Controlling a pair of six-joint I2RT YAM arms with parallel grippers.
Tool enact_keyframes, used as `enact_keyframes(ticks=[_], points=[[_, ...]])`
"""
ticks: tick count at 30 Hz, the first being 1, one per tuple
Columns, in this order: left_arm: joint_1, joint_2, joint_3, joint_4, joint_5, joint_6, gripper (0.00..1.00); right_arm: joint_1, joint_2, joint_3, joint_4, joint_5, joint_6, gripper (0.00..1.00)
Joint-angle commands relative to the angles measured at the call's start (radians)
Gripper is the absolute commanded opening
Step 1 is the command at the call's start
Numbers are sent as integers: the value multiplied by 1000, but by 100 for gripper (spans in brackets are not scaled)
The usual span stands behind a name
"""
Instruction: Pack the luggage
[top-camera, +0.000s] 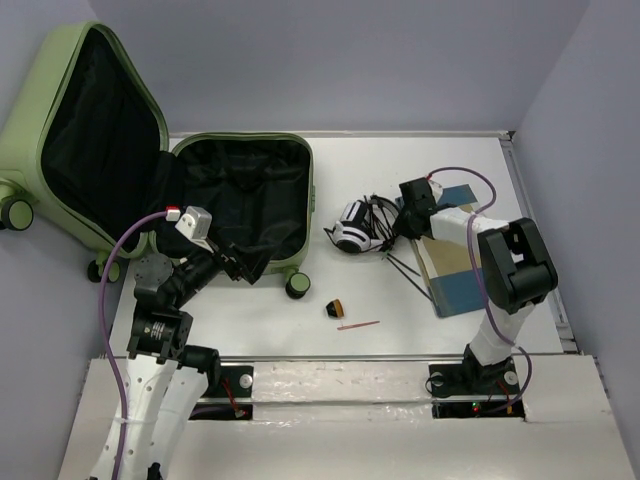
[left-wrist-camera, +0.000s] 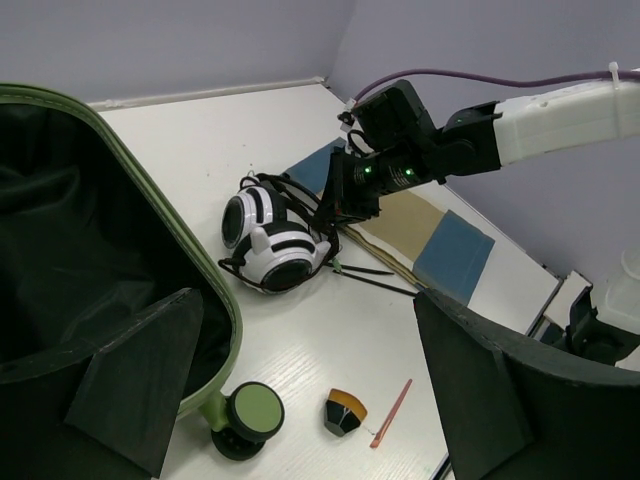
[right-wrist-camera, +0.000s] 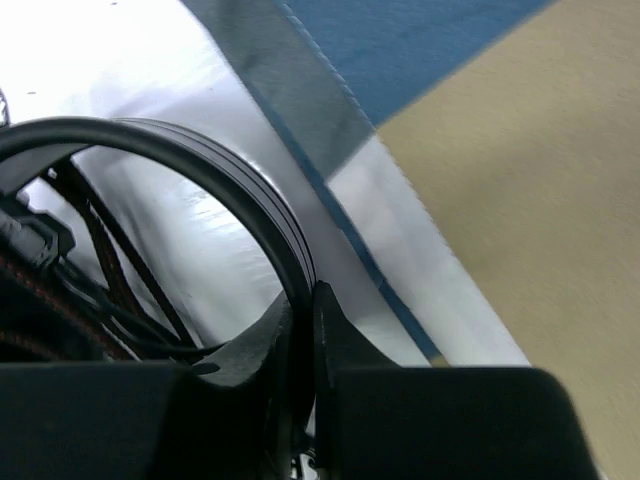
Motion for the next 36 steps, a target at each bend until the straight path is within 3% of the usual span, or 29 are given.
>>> enact_keyframes(ticks=[1, 8, 15, 19, 26, 27, 28, 29, 30, 31, 33, 36], points=[[2, -12, 51, 12, 7, 2, 99, 17, 11, 62, 44, -31, 31, 7], [2, -8, 51, 12, 1, 3, 99, 17, -189, 125, 53, 69, 14, 7], [2, -8, 53, 11, -17, -5, 99, 70, -360, 160, 70, 37, -62, 7], [2, -8, 67, -14, -94, -9, 99, 208, -291, 268, 72, 8, -79, 7], [7, -28, 91, -51, -218, -14, 99, 405, 87, 666, 47, -14, -108, 7], [8, -30, 93, -51, -223, -11, 99, 419, 127, 715, 35, -21, -108, 12], [8, -31, 93, -51, -223, -9, 99, 419, 164, 805, 35, -37, -108, 25], [8, -31, 94, -52, -225, -8, 99, 431, 198, 850, 30, -64, -108, 40], [10, -33, 93, -52, -223, -6, 99, 431, 247, 885, 14, -121, -104, 64], [10, -35, 94, -52, -222, -3, 99, 431, 257, 917, 10, -156, -104, 80], [10, -35, 93, -52, -218, 0, 99, 431, 232, 901, 7, -166, -137, 85], [8, -38, 93, -52, -217, 2, 99, 431, 142, 740, 6, -123, -182, 83]])
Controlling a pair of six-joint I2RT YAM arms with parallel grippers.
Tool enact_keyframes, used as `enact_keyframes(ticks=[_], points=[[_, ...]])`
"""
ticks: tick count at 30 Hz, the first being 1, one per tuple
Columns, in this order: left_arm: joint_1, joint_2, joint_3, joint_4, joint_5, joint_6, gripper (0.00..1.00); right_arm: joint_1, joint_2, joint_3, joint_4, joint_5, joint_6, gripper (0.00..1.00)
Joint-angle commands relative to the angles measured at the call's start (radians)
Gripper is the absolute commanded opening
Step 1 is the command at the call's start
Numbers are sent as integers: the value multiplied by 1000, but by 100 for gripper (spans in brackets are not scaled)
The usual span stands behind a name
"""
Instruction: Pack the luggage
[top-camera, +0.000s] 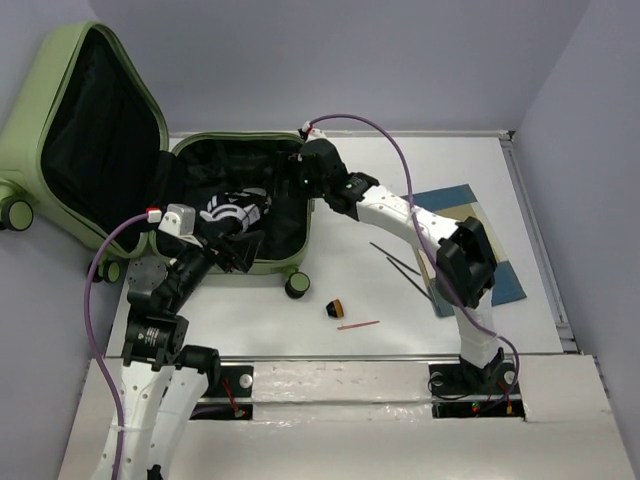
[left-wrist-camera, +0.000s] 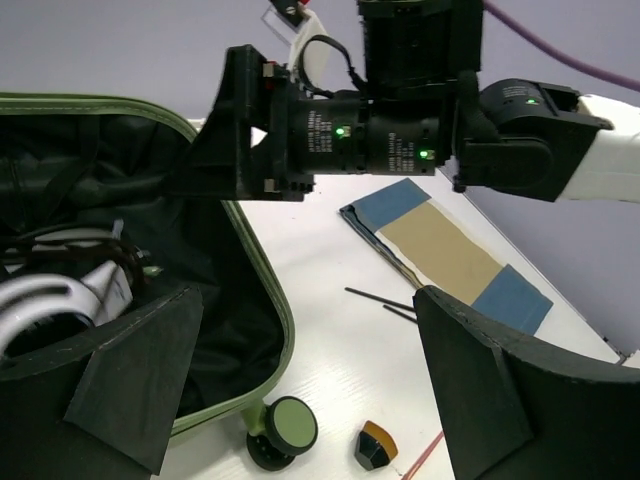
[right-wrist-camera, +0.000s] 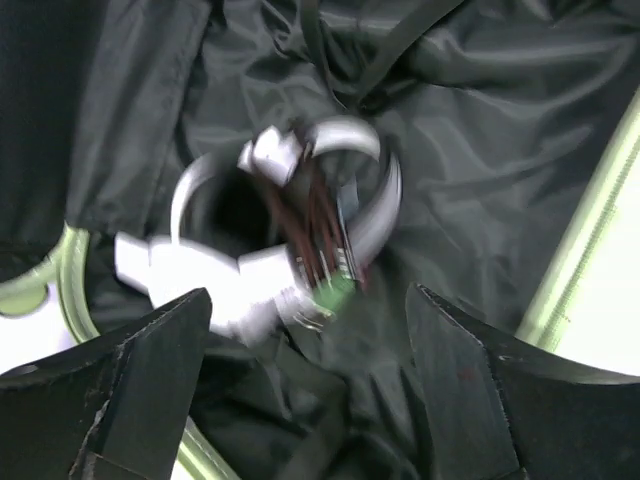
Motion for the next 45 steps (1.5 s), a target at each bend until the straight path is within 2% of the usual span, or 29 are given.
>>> enact_keyframes(ticks=[1, 2, 3, 5, 6, 9, 14, 17, 22, 29, 31, 32, 33, 34, 36, 40, 44, 45], points=[[6, -11, 42, 22, -2, 6, 99, -18, -233, -144, 34, -3, -91, 82], [6, -11, 42, 22, -4, 6, 99, -18, -278, -207, 39, 6, -105, 80], [6, -11, 39, 24, -11, 3, 99, -18, -324, -347, 54, 17, -125, 75], [6, -8, 38, 22, -17, 4, 99, -7, -454, -494, 71, -14, -152, 73], [4, -10, 36, 22, -19, 4, 99, 13, -516, -616, 62, -17, -171, 74], [6, -5, 36, 22, -14, 3, 99, 62, -559, -782, 1, -35, -204, 83], [16, 2, 32, 24, -2, 0, 99, 197, -537, -875, -61, 35, -192, 87], [18, 4, 29, 22, 2, -2, 99, 224, -507, -886, -67, 73, -149, 87], [18, 4, 26, 24, 10, 0, 99, 296, -426, -875, -73, 125, -86, 84], [18, -2, 27, 22, 18, -2, 99, 350, -354, -858, -167, 233, 6, 75], [18, -4, 26, 22, 19, 0, 99, 361, -346, -864, -174, 236, 27, 67], [18, -4, 26, 24, 19, -2, 99, 361, -351, -864, -176, 250, 42, 50], [17, -4, 26, 22, 19, 0, 99, 361, -355, -864, -176, 256, 44, 45], [17, -2, 26, 22, 21, 0, 99, 361, -368, -849, -182, 280, 41, 35], [17, -1, 26, 24, 21, 0, 99, 361, -391, -818, -191, 316, 27, 31], [15, 3, 26, 27, 21, -2, 99, 361, -437, -656, -245, 426, -71, 31], [15, 3, 29, 25, 9, -2, 99, 330, -380, -334, -251, 443, -241, 31], [17, 1, 32, 24, 6, 0, 99, 320, -345, -162, -249, 448, -302, 30]])
